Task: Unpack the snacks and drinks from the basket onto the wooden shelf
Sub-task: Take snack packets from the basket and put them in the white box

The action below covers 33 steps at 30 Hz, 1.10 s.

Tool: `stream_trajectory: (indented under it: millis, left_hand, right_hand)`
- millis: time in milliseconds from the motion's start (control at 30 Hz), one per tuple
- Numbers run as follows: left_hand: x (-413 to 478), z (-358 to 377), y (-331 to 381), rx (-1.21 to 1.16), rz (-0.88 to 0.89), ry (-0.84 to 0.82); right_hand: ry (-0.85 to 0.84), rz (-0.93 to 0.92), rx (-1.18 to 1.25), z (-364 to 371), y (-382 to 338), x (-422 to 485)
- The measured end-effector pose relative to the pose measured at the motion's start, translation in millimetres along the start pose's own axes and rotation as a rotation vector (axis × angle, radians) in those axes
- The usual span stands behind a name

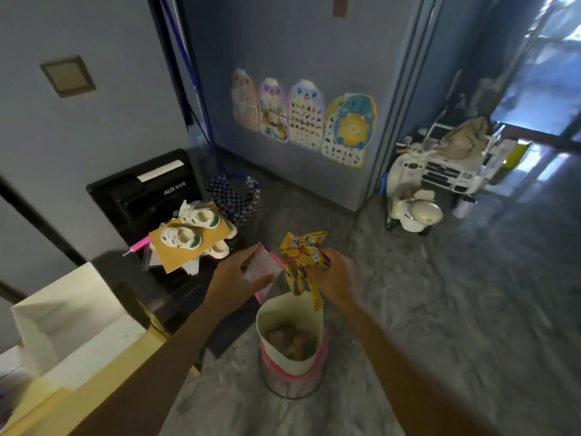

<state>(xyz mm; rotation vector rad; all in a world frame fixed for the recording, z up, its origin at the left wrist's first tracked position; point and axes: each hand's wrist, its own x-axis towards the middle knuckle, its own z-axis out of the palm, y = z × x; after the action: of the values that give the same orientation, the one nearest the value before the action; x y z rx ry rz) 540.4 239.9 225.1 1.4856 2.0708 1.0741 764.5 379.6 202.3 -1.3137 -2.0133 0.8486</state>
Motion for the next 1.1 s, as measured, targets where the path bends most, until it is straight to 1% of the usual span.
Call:
stream_trajectory:
  millis: [133,300,500,667,733,833,933,1000,1100]
  left_hand:
    - [22,40,-21,-0.032,-0.023,-0.081]
    - [47,99,-73,-0.032,-0.061,-0.224]
    - [55,179,-168,-0.011,-0.185,-0.336]
    - [45,236,-240,0.046,-0.258,-0.395]
    - [39,254,-262,0.053,-0.287,-0.418]
    - [33,274,-283,0.057,-0.297,-0.467]
    - [29,281,-290,0.079,-0.301,-0.507]
    - [27,274,-287,0.122,-0.265,-0.536]
    - [26,255,-283,0.142,-0.266,-0.500]
  right_hand:
    - [-0.017,0.092,0.016,19,53,1]
    - [-0.024,0.238,-0.008,55,113,-9]
    - [-0.011,0.356,0.085,130,183,-21]
    - [-0.063,0.429,0.136,206,232,-29]
    - [-0.077,0.460,0.121,232,249,-34]
    - [-0.112,0.498,0.076,259,270,-40]
    - [-0.180,0.522,0.047,266,276,-43]
    - [-0.215,0.529,0.004,265,273,-45]
    - [-0.266,0.474,-0.093,250,254,-44]
